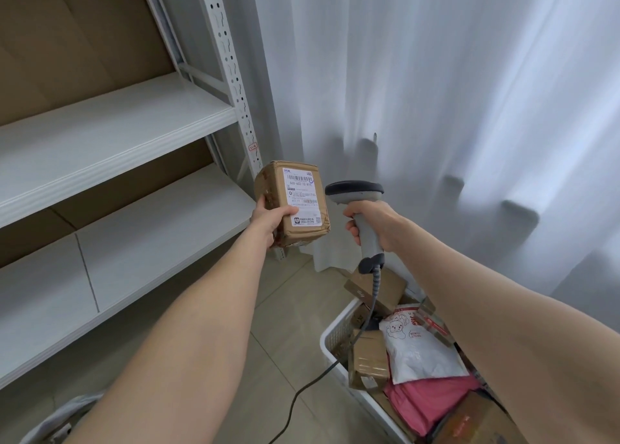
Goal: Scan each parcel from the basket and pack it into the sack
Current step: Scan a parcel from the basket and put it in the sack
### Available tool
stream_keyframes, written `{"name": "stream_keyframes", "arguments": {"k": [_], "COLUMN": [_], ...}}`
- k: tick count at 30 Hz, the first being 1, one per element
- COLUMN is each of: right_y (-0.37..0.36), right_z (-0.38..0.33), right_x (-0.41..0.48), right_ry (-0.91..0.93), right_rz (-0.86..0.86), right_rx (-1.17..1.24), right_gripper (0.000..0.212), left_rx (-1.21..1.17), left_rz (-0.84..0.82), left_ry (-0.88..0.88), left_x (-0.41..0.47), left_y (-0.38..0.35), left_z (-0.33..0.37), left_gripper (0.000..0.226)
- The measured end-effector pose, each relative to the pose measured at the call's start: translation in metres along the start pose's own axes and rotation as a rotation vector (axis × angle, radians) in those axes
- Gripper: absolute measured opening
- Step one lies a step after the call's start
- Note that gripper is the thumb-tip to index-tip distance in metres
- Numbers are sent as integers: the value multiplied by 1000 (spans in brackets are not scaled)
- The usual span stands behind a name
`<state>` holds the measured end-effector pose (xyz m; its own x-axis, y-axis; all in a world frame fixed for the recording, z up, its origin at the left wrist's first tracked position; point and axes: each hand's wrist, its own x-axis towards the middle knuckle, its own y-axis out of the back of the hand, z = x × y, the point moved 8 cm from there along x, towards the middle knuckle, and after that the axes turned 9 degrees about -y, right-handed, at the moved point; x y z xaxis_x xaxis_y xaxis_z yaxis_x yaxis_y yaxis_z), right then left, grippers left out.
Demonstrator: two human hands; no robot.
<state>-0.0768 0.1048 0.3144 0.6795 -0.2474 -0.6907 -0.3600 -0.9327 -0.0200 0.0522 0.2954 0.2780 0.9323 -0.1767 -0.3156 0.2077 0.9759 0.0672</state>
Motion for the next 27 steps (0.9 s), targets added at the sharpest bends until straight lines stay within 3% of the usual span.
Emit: {"name": "stream_keyframes", "arguments": {"k": [9,14,21,24,27], "right_y": [-86,-173,-304,-359,-414], "right_z": [3,30,88,118,149], "right_x": [19,21,-5,-25,-42], "right_ry": [73,40,-18,-44,-65], "right_rz": [-56,-206,-385,-446,-493], "right_rx": [63,24,-109,-154,-184], "right_gripper": [15,9,23,11,14], "left_rx": [15,18,-15,-41,-61], "left_rz": [159,342,575,655,721], "left_ry": [42,86,137,160,170], "left_x": [-20,-63,-151,-188,-218], "left_y": [89,173,299,352,404], "left_z": [-18,-44,-84,-106,-129], "left_gripper": [83,78,76,79,77]}}
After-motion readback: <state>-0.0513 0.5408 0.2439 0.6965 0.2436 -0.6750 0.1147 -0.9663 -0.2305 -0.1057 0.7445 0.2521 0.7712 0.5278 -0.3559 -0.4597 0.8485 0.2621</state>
